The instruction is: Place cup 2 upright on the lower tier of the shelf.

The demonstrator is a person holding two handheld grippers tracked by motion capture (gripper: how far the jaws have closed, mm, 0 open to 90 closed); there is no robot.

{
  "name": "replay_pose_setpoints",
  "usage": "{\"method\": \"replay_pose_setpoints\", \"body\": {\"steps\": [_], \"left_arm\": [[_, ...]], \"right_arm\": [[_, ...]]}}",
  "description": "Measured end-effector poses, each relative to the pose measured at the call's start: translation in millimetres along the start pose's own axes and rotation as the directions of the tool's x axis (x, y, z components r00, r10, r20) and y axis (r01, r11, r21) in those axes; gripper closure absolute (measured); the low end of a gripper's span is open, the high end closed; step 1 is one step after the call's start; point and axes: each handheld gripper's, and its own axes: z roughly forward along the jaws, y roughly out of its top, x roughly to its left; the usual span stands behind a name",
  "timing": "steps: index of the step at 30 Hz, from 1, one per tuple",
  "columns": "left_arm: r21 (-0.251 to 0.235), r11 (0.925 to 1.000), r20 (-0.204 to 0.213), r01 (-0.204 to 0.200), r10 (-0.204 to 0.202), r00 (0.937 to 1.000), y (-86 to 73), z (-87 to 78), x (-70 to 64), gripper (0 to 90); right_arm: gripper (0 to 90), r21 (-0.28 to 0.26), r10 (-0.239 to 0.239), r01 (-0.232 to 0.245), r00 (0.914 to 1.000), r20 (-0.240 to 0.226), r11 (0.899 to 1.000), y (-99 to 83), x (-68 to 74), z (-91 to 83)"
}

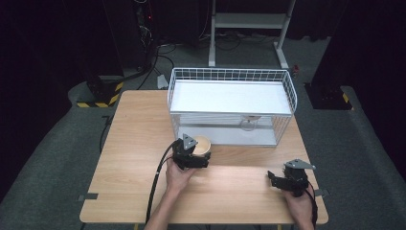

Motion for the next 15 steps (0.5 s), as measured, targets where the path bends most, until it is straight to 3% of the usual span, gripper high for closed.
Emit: {"method": "replay_pose_setpoints", "body": {"steps": [3,6,15], "left_arm": [[0.011,0.9998,-0.014,-0.016,0.016,0.9998,1.7,2.0,-0.8,6.2],[0.008,1.0,-0.012,-0.001,0.001,0.9999,1.8,2.1,-0.5,8.5],[0.006,0.9998,-0.024,-0.018,0.018,0.9995,1.3,3.8,-1.8,8.9]], "right_arm": [[20.9,0.001,0.003,-0.003,1.0,0.0,1.0,0.0,0.2,-0.1],[20.9,0.0,0.0,0.0,1.0,0.0,1.0,0.0,0.0,0.0],[21.0,0.0,0.001,-0.001,1.0,0.001,1.0,0.0,0.0,0.1]]}}
